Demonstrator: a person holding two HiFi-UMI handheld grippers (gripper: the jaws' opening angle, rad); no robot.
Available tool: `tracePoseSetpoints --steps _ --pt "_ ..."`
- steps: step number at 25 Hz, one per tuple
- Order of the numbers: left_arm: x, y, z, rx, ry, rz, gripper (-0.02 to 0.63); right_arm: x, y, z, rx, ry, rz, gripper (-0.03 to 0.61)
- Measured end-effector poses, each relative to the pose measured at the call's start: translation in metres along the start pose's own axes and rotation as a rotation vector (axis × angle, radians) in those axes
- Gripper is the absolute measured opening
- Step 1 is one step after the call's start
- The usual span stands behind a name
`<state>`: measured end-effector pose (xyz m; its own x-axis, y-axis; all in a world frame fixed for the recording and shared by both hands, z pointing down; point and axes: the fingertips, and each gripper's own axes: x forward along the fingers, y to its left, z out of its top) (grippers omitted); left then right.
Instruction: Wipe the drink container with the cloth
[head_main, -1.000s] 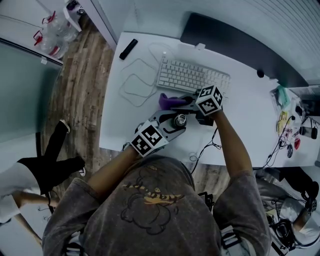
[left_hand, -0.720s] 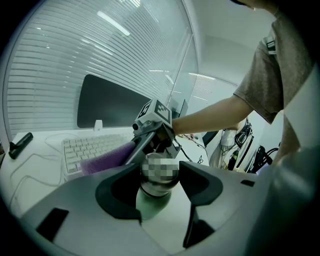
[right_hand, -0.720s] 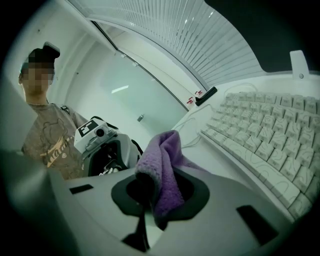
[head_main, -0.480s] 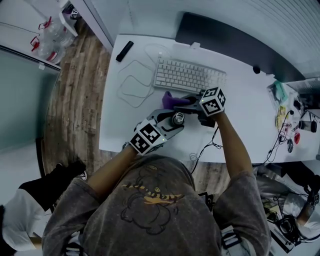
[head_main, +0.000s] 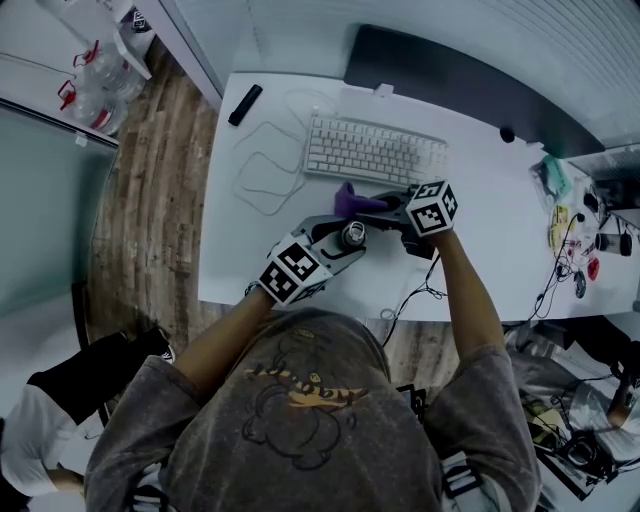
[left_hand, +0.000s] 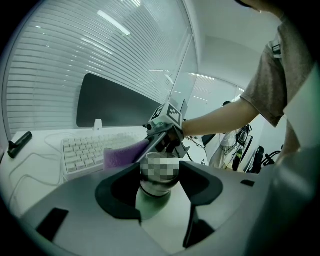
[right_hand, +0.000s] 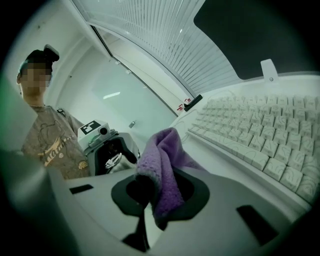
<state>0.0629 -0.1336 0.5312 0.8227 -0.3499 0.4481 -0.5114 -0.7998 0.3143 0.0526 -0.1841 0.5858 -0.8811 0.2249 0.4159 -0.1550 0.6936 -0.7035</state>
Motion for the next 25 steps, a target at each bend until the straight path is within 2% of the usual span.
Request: tracePoseSetpoints --steps 25 --pt "0.001 0.003 -0.004 -0.028 -0.007 0.009 0.256 -0.024 0.019 -0.050 -0.014 -0.067 -0.151 0.052"
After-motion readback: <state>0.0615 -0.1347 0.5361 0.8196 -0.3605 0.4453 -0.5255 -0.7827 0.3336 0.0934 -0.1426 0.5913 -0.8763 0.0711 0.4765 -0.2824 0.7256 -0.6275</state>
